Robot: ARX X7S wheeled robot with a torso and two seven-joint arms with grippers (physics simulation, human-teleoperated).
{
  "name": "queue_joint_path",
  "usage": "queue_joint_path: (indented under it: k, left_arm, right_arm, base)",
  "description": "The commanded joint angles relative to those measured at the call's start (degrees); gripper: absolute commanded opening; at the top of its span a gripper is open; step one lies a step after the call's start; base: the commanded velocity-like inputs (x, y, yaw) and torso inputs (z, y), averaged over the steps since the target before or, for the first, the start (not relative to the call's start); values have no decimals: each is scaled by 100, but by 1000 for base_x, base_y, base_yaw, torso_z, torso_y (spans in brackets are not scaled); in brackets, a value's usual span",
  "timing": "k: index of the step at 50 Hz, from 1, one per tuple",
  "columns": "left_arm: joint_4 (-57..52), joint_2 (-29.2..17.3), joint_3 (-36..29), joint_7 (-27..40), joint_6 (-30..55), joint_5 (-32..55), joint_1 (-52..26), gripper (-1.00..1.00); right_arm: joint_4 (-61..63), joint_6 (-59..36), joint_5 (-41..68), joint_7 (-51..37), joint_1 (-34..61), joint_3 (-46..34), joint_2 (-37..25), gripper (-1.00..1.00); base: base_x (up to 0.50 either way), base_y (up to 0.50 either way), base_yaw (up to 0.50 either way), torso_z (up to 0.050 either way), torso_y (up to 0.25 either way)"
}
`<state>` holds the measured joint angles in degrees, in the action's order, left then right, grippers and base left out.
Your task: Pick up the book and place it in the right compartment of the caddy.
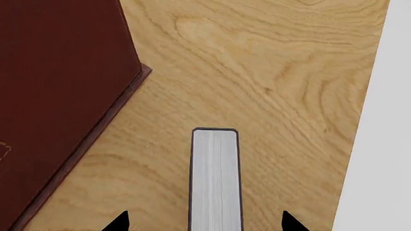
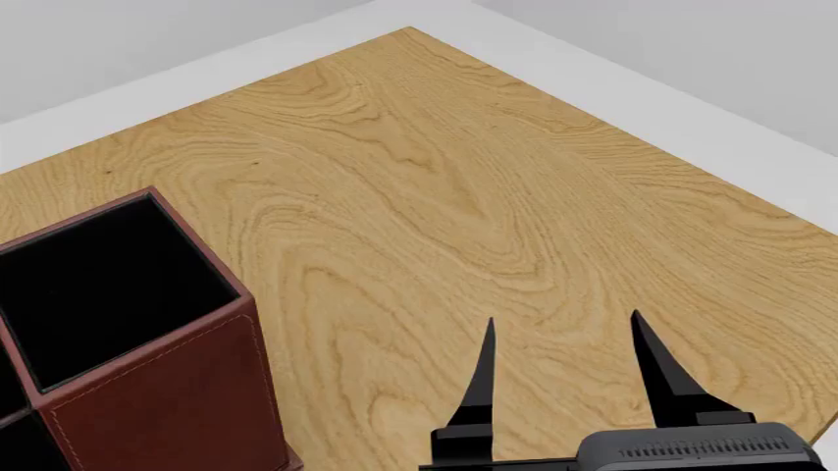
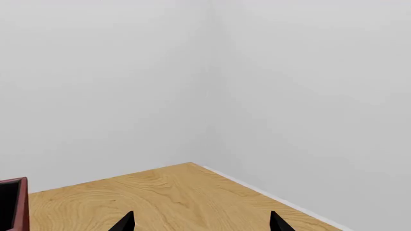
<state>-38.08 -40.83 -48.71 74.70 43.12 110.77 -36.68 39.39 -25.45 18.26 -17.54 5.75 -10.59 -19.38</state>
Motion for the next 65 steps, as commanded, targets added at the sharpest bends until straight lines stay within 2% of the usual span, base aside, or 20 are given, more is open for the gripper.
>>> queue_joint_path:
  k: [1, 30, 31, 44, 52, 65]
  left_arm:
    - [206, 57, -131, -144, 62, -204, 112, 100]
    - [653, 143, -345, -505, 88, -638, 353, 100]
    - [636, 142, -349, -499, 84, -662, 362, -100]
    - [727, 150, -430, -585, 109, -697, 417, -100]
    - [26, 3, -280, -389, 175, -796, 130, -100]
    - [-1090, -459, 44, 479, -47, 761, -743, -100]
  right_arm:
    - [-21, 20, 18, -9, 5, -20, -21, 100]
    - [-61, 5, 37, -54, 69, -107, -62, 100]
    - [-65, -3, 37, -57, 74, -112, -63, 100]
    - [-65, -2, 49, -77, 79, -148, -81, 100]
    - [-54, 3, 61, -95, 76, -153, -96, 100]
    - [-19, 35, 93, -123, 56, -144, -117, 100]
  base:
    - [0, 0, 0, 0, 0]
    - [0, 0, 0, 0, 0]
    - [0, 0, 0, 0, 0]
    - [1, -2, -3, 0, 0]
    - [1, -1, -2, -2, 0]
    - [0, 0, 0, 0, 0]
